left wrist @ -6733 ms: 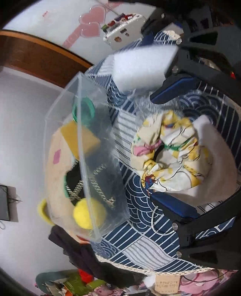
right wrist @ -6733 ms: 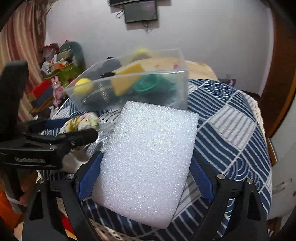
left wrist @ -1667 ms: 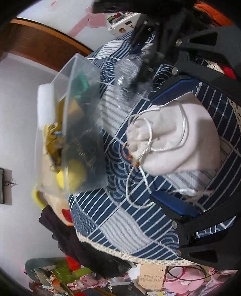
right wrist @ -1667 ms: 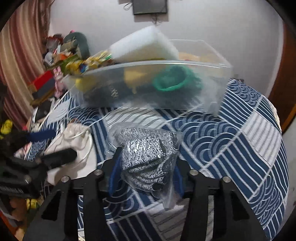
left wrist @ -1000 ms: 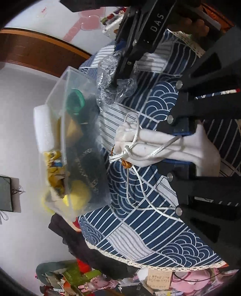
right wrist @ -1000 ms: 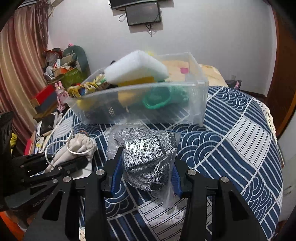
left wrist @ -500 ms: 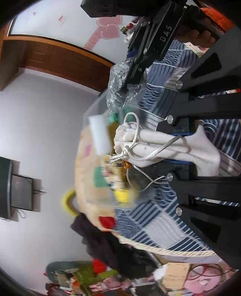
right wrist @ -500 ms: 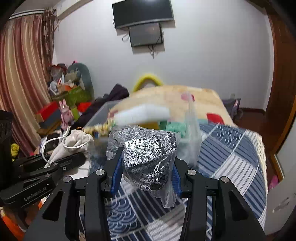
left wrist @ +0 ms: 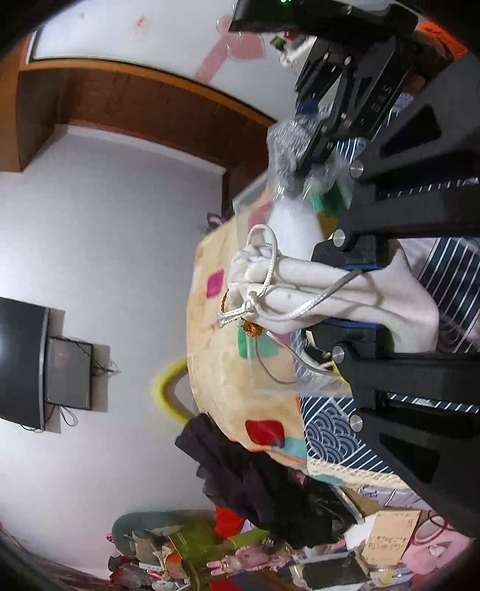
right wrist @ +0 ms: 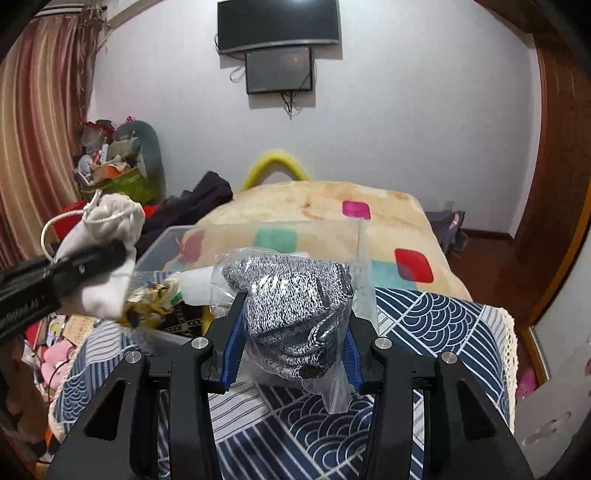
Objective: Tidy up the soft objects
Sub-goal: 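Place the sock bag and white pouch into the clear box and release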
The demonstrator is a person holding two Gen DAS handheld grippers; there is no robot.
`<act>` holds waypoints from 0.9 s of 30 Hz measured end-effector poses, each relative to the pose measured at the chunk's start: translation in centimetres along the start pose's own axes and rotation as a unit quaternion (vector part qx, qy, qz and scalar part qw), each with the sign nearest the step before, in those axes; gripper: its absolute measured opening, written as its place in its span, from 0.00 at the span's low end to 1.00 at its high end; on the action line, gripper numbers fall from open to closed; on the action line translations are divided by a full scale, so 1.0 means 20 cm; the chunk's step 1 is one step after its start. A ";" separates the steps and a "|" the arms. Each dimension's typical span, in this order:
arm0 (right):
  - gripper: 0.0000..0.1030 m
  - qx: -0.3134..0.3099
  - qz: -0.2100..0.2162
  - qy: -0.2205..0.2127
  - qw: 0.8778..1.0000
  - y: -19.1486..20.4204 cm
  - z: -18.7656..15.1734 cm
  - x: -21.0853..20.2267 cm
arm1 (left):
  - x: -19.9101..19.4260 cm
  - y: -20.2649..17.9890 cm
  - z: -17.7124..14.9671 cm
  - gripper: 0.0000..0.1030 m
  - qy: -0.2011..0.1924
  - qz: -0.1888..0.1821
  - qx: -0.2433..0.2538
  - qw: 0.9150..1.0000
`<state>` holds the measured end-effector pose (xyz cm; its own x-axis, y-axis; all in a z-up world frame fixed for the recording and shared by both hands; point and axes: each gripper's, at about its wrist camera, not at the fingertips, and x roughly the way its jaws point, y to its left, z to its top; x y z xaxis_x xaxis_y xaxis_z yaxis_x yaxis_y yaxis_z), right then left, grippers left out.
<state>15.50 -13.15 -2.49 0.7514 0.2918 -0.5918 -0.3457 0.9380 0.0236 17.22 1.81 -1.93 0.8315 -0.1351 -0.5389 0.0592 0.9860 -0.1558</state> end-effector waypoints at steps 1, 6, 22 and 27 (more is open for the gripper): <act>0.40 -0.002 -0.001 0.008 1.000 0.00 0.00 0.03 | 0.03 0.01 0.00 0.18 0.005 0.004 0.000 1.000; 0.42 -0.004 -0.001 0.019 1.000 0.01 -0.01 0.07 | 0.22 0.08 0.00 0.18 0.049 0.003 -0.022 0.999; 0.68 -0.008 0.006 0.031 0.999 0.00 -0.01 0.01 | 0.36 0.00 -0.14 0.53 0.093 0.025 0.020 0.995; 0.78 -0.012 0.012 0.003 1.000 -0.01 0.00 -0.11 | 0.25 -0.01 -0.13 0.61 0.072 0.019 0.026 0.997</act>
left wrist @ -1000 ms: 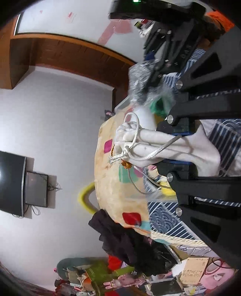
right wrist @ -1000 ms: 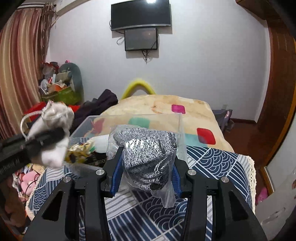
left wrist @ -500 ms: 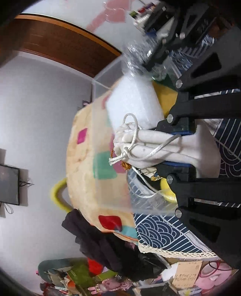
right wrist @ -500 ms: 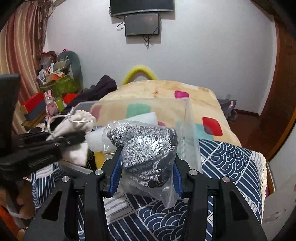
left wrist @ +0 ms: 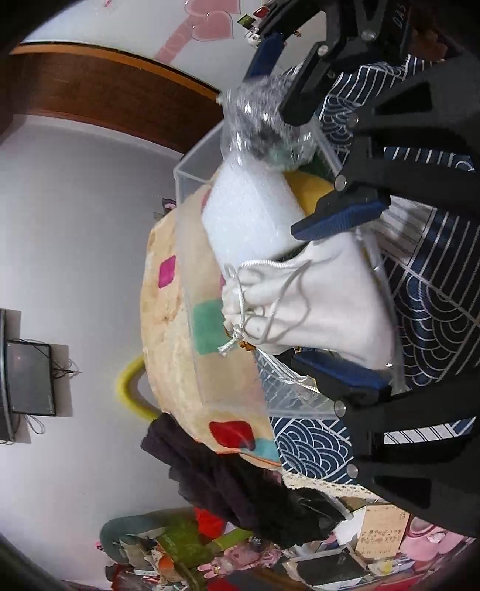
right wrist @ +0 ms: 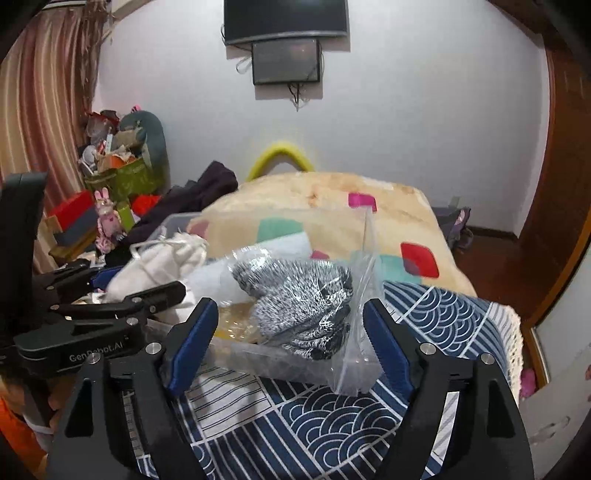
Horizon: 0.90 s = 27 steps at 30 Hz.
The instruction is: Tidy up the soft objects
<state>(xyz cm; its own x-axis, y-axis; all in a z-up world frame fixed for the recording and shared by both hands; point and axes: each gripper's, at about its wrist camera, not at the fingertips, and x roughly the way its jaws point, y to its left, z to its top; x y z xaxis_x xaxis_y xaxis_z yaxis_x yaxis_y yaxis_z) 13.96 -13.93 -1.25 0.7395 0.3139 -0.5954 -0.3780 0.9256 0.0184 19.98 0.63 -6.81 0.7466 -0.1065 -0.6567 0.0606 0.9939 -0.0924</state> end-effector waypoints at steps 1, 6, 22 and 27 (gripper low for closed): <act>0.79 -0.003 -0.001 -0.006 1.000 0.00 0.00 -0.02 | -0.03 -0.01 0.00 0.61 -0.008 0.002 0.006 1.000; 0.82 -0.007 -0.004 -0.051 0.999 0.02 0.01 -0.18 | -0.21 -0.05 0.00 0.68 -0.054 0.005 0.018 0.998; 1.00 0.031 0.025 -0.196 0.980 0.07 0.02 -0.58 | -0.84 -0.12 -0.13 0.99 -0.212 0.006 0.020 0.977; 1.00 0.006 -0.003 -0.205 0.979 0.12 0.00 -0.59 | -0.92 -0.11 -0.15 1.00 -0.221 0.005 0.012 0.975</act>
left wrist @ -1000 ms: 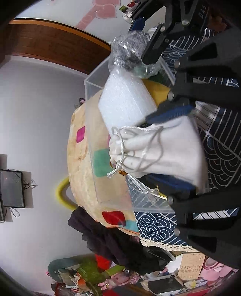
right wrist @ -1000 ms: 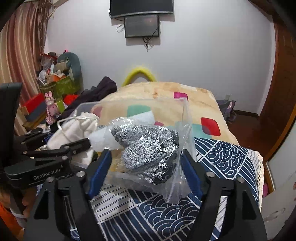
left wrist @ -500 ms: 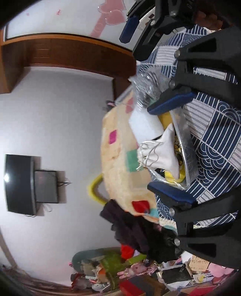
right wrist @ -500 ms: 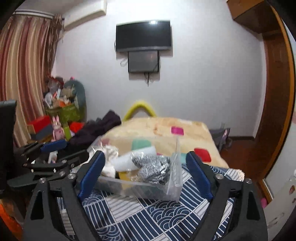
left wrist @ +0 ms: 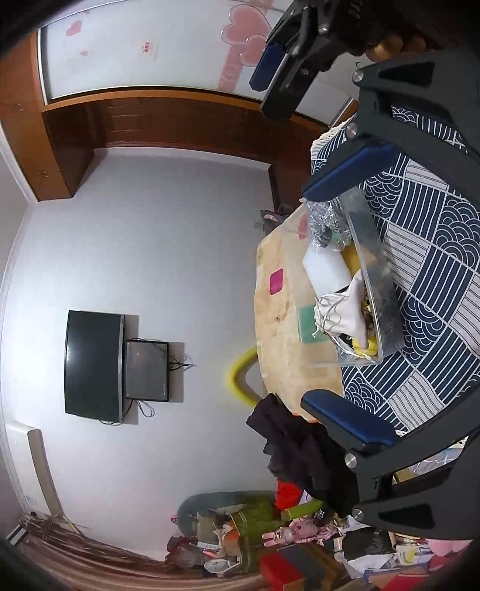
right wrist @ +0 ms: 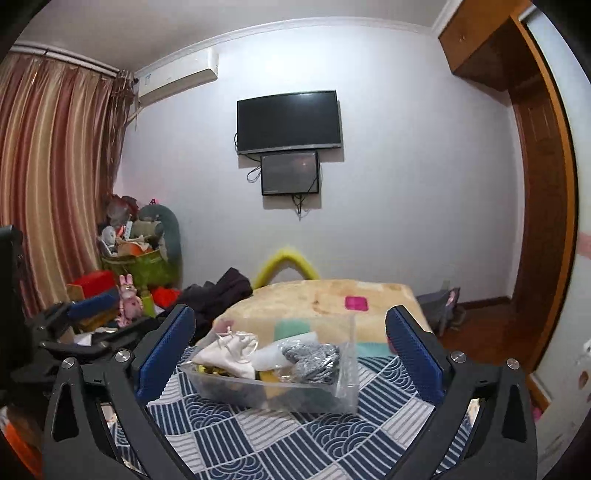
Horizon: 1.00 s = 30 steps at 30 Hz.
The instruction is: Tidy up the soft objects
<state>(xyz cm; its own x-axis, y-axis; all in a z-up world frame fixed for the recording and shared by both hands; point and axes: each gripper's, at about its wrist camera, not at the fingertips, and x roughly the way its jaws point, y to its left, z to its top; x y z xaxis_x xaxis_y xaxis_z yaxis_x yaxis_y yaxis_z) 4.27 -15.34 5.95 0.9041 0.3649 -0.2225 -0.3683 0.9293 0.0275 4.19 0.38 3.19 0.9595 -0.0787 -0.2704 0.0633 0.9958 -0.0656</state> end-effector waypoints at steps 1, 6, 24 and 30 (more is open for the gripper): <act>1.00 -0.001 0.001 -0.001 1.000 0.01 0.00 0.00 | -0.01 0.00 0.00 1.00 -0.002 0.001 -0.001 1.000; 1.00 -0.004 0.002 0.000 1.000 0.02 -0.03 -0.02 | -0.04 0.02 0.01 1.00 -0.011 0.006 -0.010 1.000; 1.00 0.000 0.003 0.003 1.000 0.03 -0.06 -0.05 | -0.06 -0.03 -0.01 1.00 -0.018 0.003 0.011 1.000; 1.00 -0.001 0.003 0.004 1.000 0.03 -0.06 -0.05 | -0.06 -0.03 -0.01 1.00 -0.019 0.006 0.015 1.000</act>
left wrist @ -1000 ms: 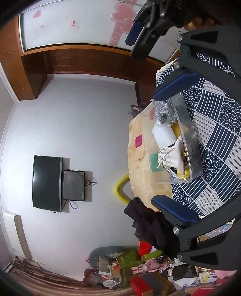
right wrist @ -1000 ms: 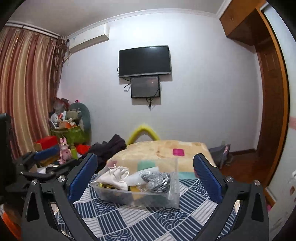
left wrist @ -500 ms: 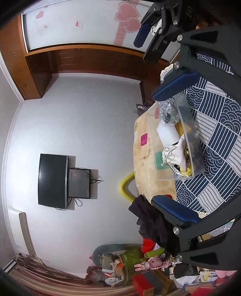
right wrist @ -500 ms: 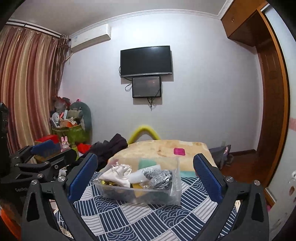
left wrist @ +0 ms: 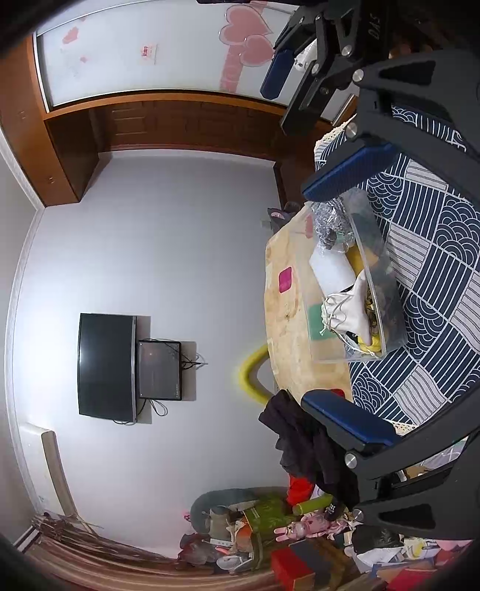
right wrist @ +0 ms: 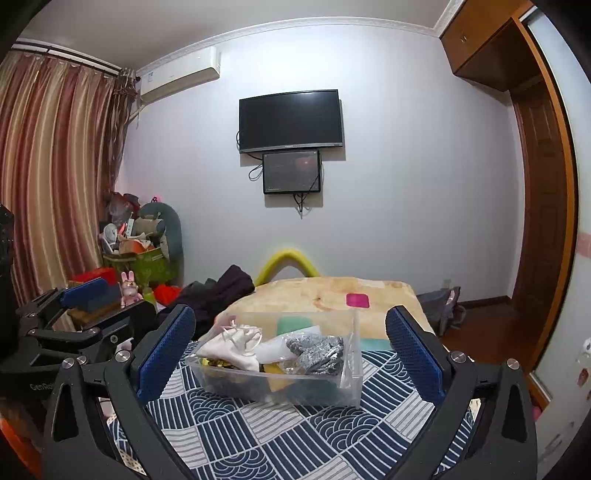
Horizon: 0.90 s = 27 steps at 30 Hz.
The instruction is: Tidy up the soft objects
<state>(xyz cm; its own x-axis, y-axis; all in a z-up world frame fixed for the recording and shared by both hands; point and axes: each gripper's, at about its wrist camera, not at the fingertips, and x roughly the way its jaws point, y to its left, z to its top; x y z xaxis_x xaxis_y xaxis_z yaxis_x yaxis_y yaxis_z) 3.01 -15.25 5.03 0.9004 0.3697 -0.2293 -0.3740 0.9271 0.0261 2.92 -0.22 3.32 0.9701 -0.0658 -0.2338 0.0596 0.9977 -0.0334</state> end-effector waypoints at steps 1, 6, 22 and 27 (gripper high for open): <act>1.00 0.000 0.000 0.000 1.000 0.00 0.00 0.00 | 0.00 0.00 0.00 1.00 0.000 0.002 0.000 1.000; 1.00 0.003 -0.001 0.000 1.000 -0.01 0.00 0.00 | 0.00 0.00 0.00 1.00 0.003 -0.003 -0.001 1.000; 1.00 0.006 -0.001 -0.002 1.000 0.00 0.01 -0.02 | 0.00 -0.01 0.00 1.00 0.000 -0.008 -0.003 1.000; 1.00 0.007 -0.001 -0.002 1.000 0.00 0.01 -0.02 | 0.02 0.00 0.00 1.00 0.012 -0.020 -0.013 1.000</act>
<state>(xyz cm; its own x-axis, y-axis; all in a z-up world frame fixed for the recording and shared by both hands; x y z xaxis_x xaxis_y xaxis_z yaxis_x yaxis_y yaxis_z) 2.64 -15.44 5.40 0.9018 0.3688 -0.2253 -0.3698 0.9283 0.0392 3.24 -0.16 3.28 0.9611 -0.1070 -0.2547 0.0923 0.9933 -0.0691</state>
